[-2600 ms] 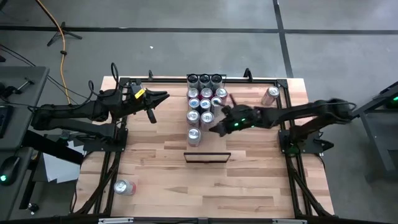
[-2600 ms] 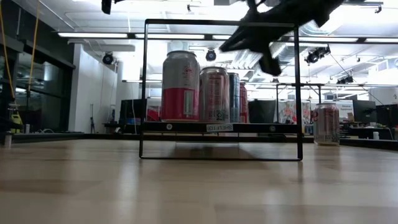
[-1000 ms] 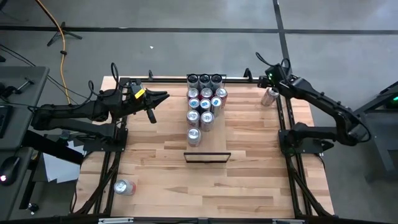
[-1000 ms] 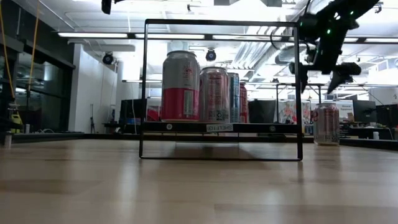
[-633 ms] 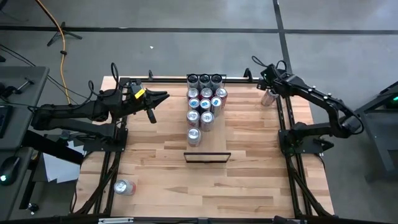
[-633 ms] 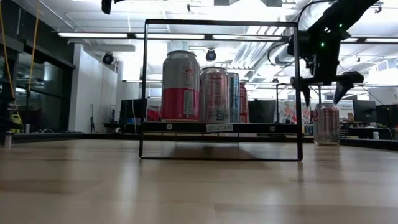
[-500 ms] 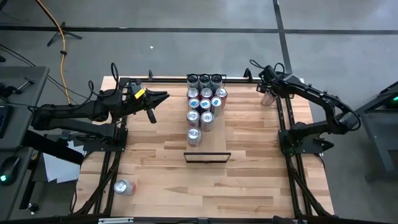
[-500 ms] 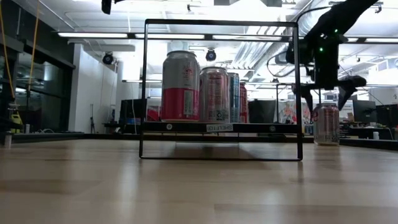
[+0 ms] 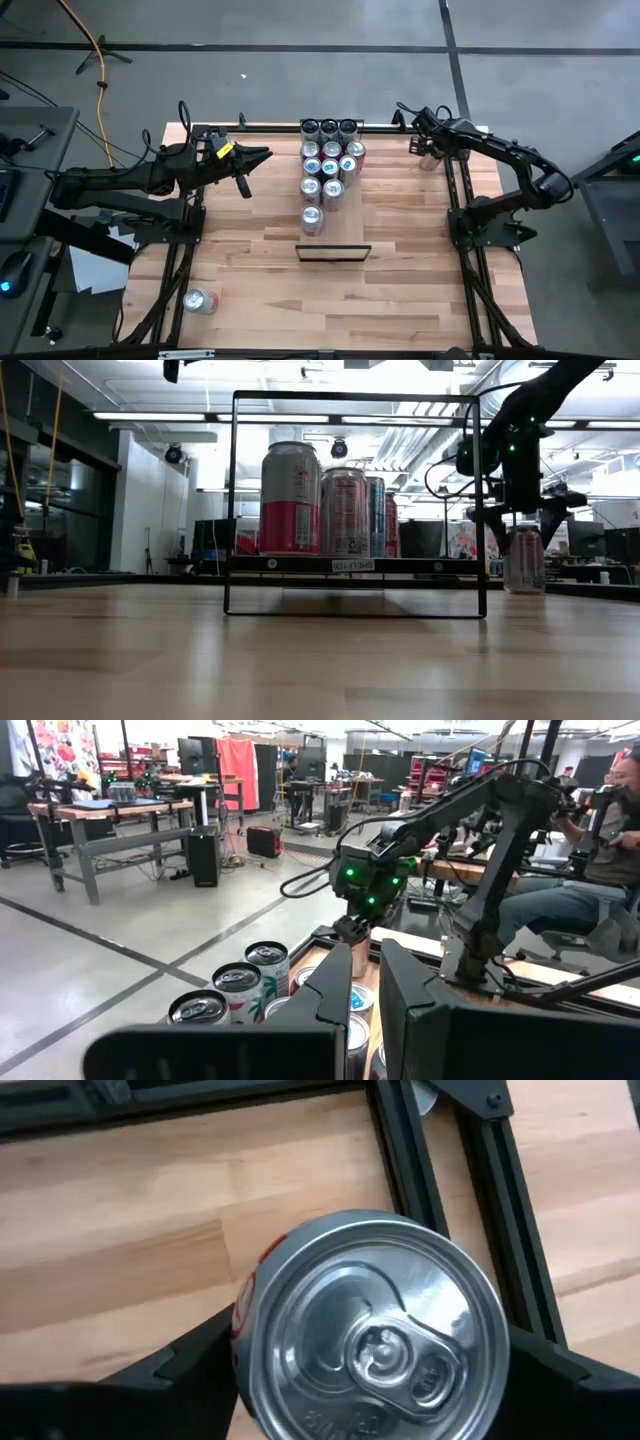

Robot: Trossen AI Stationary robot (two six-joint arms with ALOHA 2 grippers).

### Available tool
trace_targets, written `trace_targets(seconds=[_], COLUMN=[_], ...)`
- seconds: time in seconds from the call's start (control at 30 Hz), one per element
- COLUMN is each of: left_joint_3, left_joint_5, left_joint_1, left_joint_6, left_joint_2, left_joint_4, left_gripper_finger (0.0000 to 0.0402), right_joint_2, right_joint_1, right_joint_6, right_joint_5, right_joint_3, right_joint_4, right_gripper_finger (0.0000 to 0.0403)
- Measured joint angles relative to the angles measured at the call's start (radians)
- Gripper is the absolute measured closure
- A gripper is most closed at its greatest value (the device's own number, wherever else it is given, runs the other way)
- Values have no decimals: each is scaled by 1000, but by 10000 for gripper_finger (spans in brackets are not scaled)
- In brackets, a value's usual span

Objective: Place canned beverage on shelf
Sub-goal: Put the red-silver soda can on the shelf aligned with the other red-silver soda can

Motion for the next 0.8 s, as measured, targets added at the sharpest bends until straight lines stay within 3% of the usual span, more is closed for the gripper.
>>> trace_targets(seconds=[0.17, 0.4, 0.63, 0.8], left_joint_3=[0, 0, 0, 0], left_joint_5=[0, 0, 0, 0], left_joint_1=[0, 0, 0, 0], left_joint_6=[1, 1, 0, -1], left_joint_2=[0, 0, 0, 0], left_joint_4=[0, 0, 0, 0], left_gripper_finger=[398, 398, 398, 398], right_joint_2=[-48, -208, -367, -408], right_joint_1=[10, 85, 238, 400], right_joint_6=[-96, -162, -97, -6], right_joint_5=[-26, -76, -196, -229], right_joint_3=[-1, -1, -1, -1], right_joint_4=[-16, -37, -56, -56], right_gripper_finger=[111, 111, 111, 111])
